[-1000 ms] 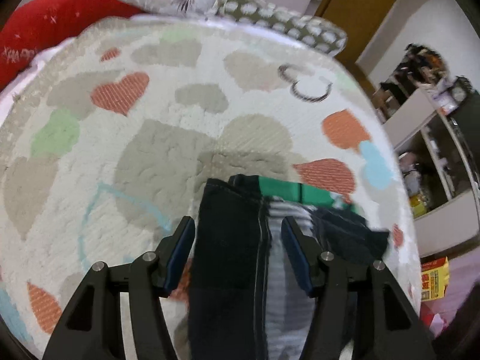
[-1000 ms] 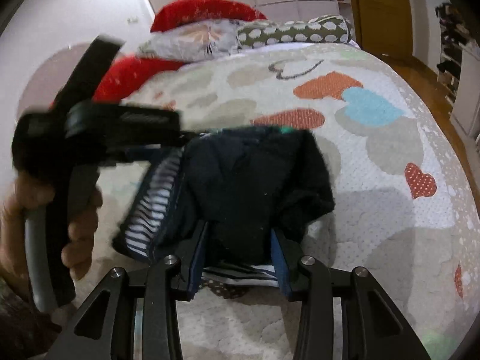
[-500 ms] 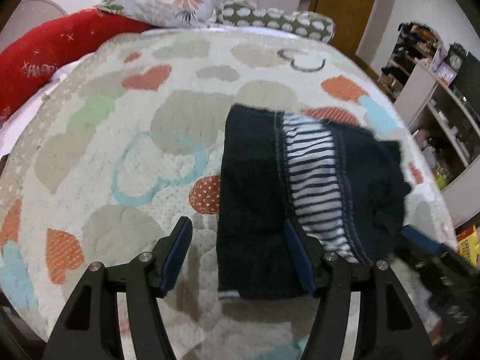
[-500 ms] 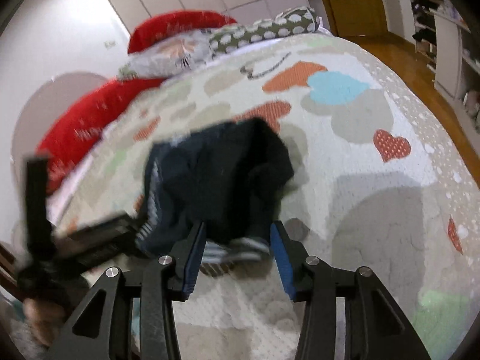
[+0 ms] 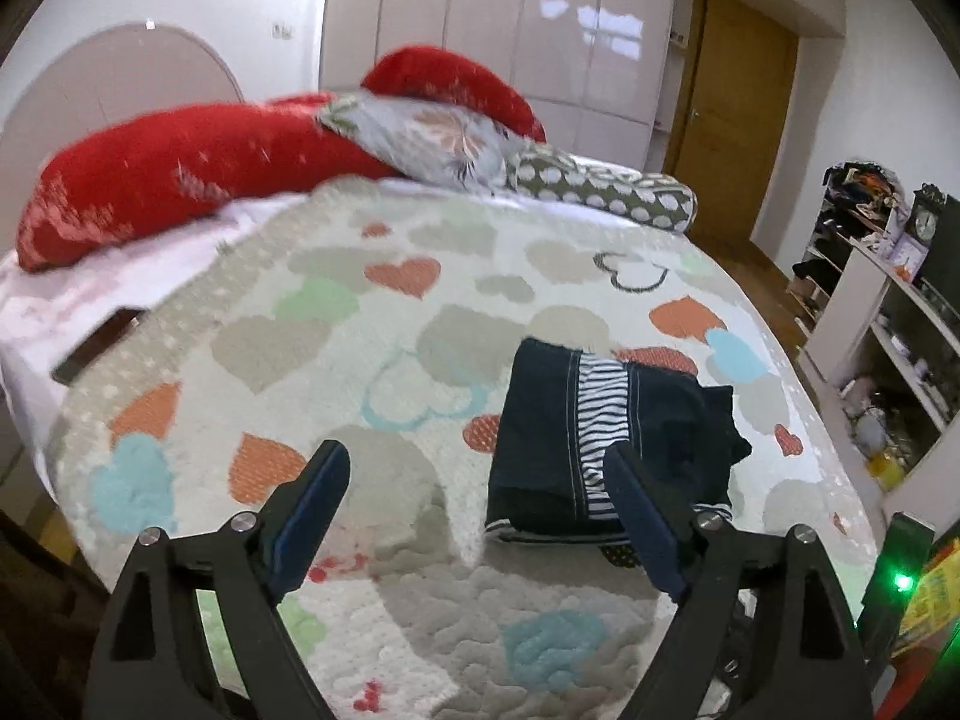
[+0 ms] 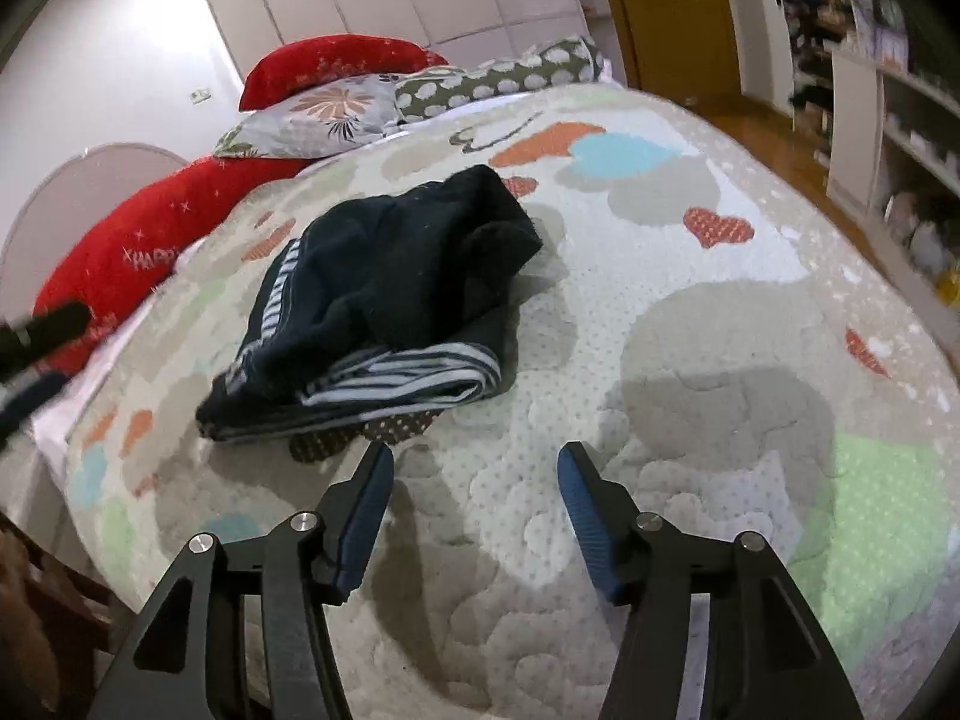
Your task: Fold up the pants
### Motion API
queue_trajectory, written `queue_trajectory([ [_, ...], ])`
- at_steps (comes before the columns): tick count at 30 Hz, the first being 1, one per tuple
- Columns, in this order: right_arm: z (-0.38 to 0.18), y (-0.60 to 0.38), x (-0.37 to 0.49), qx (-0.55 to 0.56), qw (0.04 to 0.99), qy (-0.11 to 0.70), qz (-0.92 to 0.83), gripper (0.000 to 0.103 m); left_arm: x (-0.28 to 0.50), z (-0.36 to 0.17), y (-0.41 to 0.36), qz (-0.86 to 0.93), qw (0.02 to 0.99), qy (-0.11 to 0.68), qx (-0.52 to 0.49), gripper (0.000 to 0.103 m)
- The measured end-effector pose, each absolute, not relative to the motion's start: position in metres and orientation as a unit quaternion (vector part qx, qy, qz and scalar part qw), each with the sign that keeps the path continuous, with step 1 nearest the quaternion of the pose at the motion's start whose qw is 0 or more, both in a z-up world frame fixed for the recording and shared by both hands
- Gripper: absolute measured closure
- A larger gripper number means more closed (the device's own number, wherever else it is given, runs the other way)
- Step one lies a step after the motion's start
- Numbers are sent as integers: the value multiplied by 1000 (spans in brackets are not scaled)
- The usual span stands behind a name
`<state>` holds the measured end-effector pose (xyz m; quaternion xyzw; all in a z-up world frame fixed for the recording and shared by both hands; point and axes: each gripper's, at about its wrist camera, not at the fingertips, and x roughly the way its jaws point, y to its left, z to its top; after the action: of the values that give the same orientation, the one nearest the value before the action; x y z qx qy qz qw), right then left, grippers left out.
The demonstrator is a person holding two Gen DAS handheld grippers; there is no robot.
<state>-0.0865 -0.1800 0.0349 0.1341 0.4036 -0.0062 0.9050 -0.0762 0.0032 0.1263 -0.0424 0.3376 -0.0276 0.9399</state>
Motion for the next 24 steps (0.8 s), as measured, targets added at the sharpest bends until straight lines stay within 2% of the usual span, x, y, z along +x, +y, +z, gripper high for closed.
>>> queue_trajectory([
  [2, 35, -177, -87, 129, 905, 405, -2, 31, -82, 130, 0, -28, 943, 330, -37, 12],
  [9, 28, -177, -93, 131, 911, 391, 8, 28, -84, 124, -16, -42, 939, 341, -15, 11],
  [16, 24, -156, -94, 65, 924, 377, 3, 16, -79, 114, -11, -38, 929, 367, -23, 11],
  [24, 22, -154, -95, 49, 926, 375, -1, 15, -80, 112, -7, -40, 925, 377, -29, 11],
])
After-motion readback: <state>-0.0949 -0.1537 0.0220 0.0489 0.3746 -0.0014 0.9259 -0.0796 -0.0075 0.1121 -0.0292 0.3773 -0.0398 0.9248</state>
